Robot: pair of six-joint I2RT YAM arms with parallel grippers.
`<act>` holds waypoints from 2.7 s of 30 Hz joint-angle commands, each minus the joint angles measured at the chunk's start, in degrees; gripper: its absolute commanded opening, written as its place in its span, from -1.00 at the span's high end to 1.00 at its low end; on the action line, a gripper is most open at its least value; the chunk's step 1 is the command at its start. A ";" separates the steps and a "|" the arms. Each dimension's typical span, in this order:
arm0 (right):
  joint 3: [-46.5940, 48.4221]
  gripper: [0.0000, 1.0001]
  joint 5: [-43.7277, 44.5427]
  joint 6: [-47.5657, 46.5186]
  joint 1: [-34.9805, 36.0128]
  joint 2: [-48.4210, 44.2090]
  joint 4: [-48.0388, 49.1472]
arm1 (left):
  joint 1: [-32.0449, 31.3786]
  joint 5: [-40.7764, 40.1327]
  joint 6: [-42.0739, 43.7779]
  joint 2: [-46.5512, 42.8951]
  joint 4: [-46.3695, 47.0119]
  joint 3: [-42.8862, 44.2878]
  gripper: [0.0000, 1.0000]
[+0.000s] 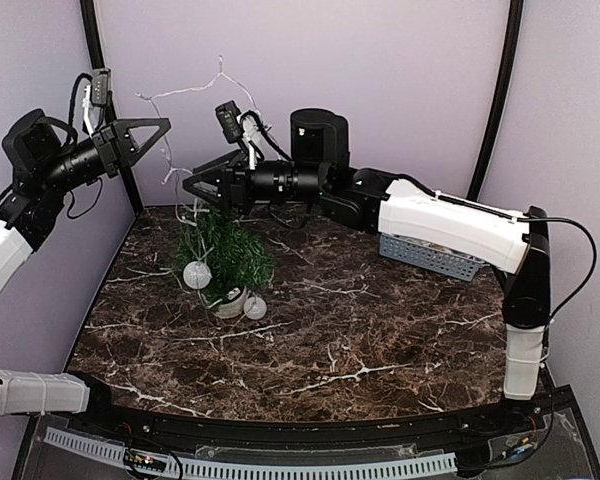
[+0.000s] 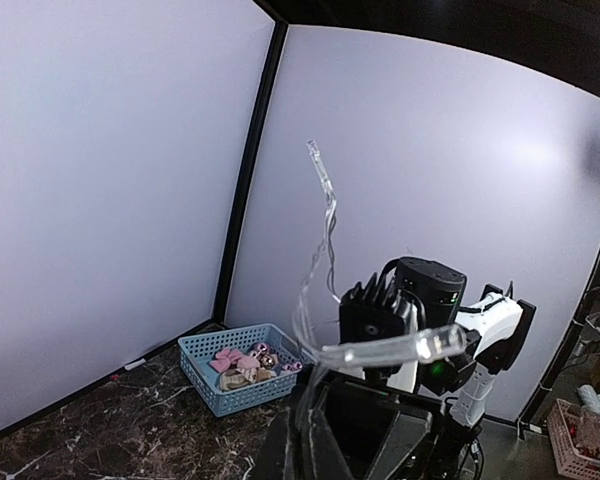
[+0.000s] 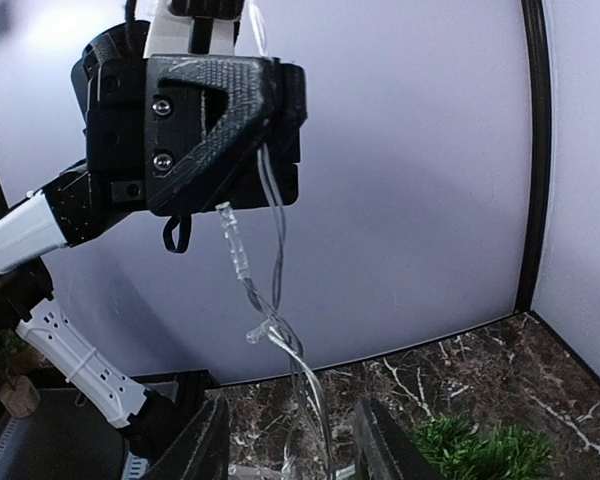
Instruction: Decorate the small christmas tree
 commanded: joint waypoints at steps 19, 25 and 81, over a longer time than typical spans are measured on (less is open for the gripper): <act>-8.25 1.00 -0.30 -1.87 0.44 -8.73 5.48 | 1.05 -33.37 17.45 2.12 -22.18 10.23 1.00; -12.29 1.00 0.75 -0.70 1.06 -11.88 7.39 | 1.33 -36.40 19.78 3.53 -23.64 12.93 1.00; 12.03 0.38 12.47 -1.42 2.83 3.04 -10.58 | -1.93 4.86 16.83 5.46 -17.45 8.18 1.00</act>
